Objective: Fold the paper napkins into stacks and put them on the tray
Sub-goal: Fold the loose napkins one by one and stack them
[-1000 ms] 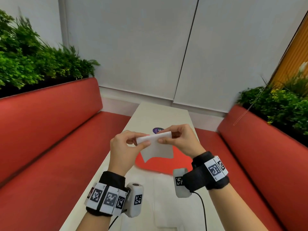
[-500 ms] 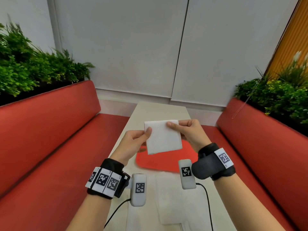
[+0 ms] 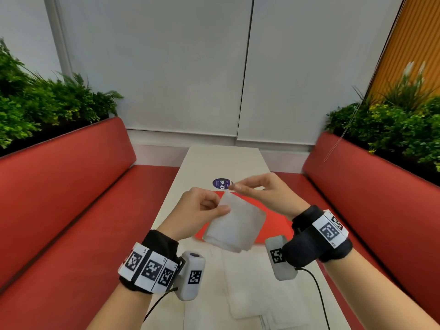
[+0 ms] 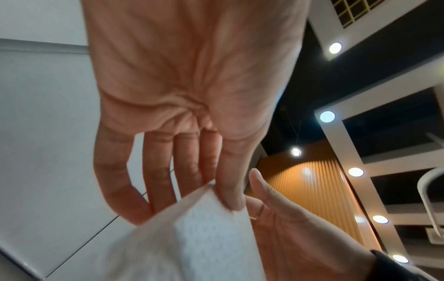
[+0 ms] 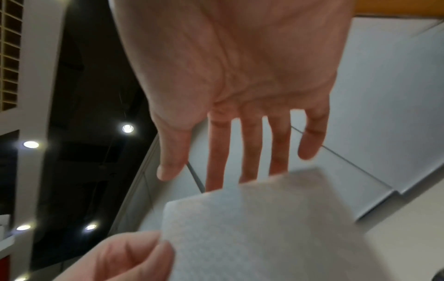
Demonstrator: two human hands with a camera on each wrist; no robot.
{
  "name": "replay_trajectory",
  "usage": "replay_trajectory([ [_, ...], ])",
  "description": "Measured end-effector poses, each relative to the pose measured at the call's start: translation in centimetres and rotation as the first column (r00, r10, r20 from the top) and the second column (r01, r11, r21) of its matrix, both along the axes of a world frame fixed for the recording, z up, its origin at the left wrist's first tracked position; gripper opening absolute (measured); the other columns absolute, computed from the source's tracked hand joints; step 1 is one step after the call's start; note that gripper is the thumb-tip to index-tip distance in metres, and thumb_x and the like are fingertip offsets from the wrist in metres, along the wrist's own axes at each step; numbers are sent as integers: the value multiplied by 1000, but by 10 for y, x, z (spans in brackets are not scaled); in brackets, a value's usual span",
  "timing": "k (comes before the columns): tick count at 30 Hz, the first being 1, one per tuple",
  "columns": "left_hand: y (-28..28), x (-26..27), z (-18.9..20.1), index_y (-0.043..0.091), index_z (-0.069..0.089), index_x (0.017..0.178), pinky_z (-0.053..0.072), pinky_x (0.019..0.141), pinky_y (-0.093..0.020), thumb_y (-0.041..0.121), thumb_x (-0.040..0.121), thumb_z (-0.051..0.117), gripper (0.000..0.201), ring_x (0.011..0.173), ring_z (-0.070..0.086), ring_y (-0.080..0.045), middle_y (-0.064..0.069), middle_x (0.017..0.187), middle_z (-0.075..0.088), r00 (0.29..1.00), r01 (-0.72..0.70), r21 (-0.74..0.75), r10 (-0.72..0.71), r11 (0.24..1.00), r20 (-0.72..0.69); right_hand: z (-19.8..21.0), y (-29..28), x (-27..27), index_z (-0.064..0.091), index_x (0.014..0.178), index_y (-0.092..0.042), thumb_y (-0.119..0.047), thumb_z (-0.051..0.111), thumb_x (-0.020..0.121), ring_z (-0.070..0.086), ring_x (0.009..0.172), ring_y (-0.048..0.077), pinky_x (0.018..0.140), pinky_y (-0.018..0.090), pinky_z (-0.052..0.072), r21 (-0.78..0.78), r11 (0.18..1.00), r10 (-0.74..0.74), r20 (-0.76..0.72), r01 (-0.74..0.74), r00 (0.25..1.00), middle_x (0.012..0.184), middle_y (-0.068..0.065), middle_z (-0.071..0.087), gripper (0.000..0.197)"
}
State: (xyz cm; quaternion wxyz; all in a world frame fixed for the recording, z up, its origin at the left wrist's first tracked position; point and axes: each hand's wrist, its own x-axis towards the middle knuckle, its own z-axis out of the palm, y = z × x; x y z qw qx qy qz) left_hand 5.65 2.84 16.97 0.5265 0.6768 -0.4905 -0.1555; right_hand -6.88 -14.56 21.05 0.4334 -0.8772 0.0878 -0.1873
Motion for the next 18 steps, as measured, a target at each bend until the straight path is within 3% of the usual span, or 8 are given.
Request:
replay_trajectory([
  [2, 1, -4, 2, 24, 69, 69, 50, 70, -31, 19, 88, 71, 20, 69, 66, -11, 4, 68, 69, 995, 75, 39, -77, 996, 56, -3, 2, -5, 78, 98, -10, -37, 69, 86, 70, 95, 21, 90, 42, 52, 71, 991, 118, -43, -115, 992, 96, 8, 77, 31],
  [3, 1, -5, 3, 23, 69, 70, 49, 69, -29, 18, 88, 71, 19, 69, 64, -9, 1, 68, 68, 992, 96, 50, -99, 994, 80, -4, 3, -7, 78, 96, -5, -32, 70, 86, 69, 92, 23, 90, 45, 53, 112, 982, 157, -44, -152, 987, 95, 13, 76, 30],
  [6, 2, -6, 8, 8, 72, 83, 53, 75, -32, 16, 87, 72, 9, 74, 67, -14, -10, 80, 70, 983, 101, 59, -109, 993, 150, -7, 3, -10, 76, 96, 1, -19, 75, 82, 69, 90, 24, 93, 48, 52, 160, 972, 179, -24, -173, 984, 94, 18, 75, 25],
  [11, 2, -4, 12, 15, 75, 85, 53, 80, -24, 16, 83, 74, 2, 76, 66, -5, 1, 80, 72, 966, 64, 75, -80, 995, 244, -6, 5, -10, 75, 102, -5, -5, 78, 79, 69, 80, 18, 80, 25, 55, 170, 965, 192, 48, -197, 980, 89, 20, 74, 23],
  [18, 2, -4, 14, 21, 75, 85, 49, 77, -19, 14, 82, 74, 8, 78, 65, -4, 6, 81, 72, 954, 11, 75, -33, 997, 299, -11, 3, -8, 76, 87, 5, -6, 79, 78, 70, 78, 15, 76, 22, 55, 175, 976, 122, 58, -130, 991, 85, 16, 76, 15],
])
